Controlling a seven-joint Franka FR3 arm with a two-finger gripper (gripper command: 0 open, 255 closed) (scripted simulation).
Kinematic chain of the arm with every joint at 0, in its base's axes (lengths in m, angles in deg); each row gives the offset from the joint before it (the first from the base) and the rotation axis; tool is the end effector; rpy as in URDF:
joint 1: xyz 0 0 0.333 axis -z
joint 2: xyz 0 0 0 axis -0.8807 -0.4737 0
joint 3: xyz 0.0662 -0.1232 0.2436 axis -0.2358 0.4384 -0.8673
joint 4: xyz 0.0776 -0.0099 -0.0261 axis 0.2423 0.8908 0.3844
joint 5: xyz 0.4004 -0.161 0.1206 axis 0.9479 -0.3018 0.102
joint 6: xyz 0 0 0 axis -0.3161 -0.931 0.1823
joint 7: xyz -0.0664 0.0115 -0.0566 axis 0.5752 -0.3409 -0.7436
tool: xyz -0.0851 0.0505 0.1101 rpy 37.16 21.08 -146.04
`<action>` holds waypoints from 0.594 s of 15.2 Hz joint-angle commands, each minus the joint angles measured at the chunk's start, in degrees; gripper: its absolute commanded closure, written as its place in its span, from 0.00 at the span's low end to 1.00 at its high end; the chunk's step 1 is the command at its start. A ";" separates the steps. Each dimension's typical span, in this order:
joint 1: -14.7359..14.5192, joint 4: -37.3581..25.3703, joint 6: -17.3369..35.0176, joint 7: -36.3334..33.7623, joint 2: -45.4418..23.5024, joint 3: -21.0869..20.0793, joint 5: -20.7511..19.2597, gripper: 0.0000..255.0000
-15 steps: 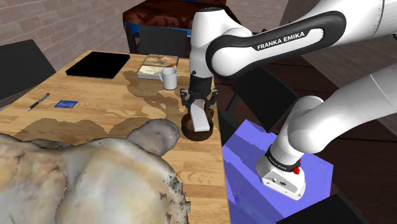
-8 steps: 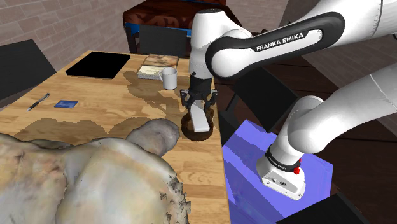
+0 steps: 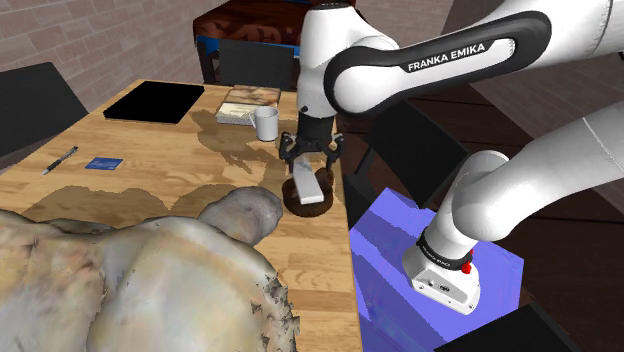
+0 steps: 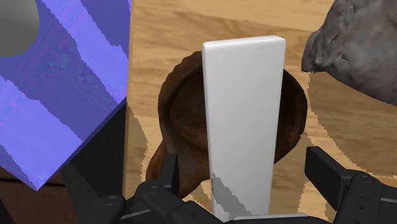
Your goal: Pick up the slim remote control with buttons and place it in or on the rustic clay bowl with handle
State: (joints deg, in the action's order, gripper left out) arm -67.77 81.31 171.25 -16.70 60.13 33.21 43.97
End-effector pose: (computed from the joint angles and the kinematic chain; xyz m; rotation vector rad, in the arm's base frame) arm 0.4192 0.1840 0.3522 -2.9153 1.1141 0.0020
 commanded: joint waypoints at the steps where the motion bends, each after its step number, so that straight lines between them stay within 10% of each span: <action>1: 0.25 -2.68 -3.98 0.35 1.22 0.87 -0.45 0.00; 9: 0.31 -3.94 -5.59 0.33 1.57 1.10 -0.59 0.00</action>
State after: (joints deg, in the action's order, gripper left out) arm -67.46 77.38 165.68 -16.37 61.69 34.31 43.38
